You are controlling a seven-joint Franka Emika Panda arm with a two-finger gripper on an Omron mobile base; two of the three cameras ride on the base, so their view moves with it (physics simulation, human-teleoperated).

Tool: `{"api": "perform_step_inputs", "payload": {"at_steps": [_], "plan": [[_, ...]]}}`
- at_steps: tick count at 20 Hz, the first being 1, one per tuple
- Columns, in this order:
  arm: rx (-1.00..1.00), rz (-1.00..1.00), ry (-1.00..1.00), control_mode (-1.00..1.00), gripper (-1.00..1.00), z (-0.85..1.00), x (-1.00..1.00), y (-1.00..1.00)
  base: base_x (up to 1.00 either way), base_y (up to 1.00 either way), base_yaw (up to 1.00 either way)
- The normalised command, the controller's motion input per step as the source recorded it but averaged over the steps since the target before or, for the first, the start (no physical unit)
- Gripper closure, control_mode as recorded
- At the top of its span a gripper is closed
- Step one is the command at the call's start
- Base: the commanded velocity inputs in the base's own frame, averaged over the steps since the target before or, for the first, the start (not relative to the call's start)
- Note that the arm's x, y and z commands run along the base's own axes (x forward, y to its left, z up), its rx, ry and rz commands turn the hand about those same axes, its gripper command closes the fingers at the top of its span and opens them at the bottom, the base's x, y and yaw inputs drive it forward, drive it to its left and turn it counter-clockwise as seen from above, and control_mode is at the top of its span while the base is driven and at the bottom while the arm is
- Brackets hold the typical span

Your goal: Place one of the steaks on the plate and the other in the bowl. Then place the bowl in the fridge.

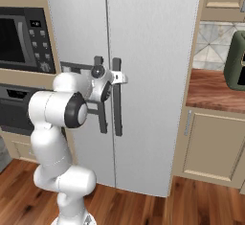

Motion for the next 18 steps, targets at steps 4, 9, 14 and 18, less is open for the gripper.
{"api": "perform_step_inputs", "payload": {"at_steps": [4,9,14,18], "plan": [[0.0,0.0,0.0,-1.0,-1.0,-0.19,0.8,-0.17,0.0,0.0,0.0],[0.0,0.0,0.0,-1.0,-1.0,-0.22,0.75,-0.22,0.0,0.0,0.0],[0.03,0.0,0.02,-1.0,1.0,-0.22,0.82,-0.54,0.0,0.0,0.0],[0.19,-0.02,0.04,-1.0,1.0,-0.19,-0.12,-1.0,0.0,0.0,0.0]]}}
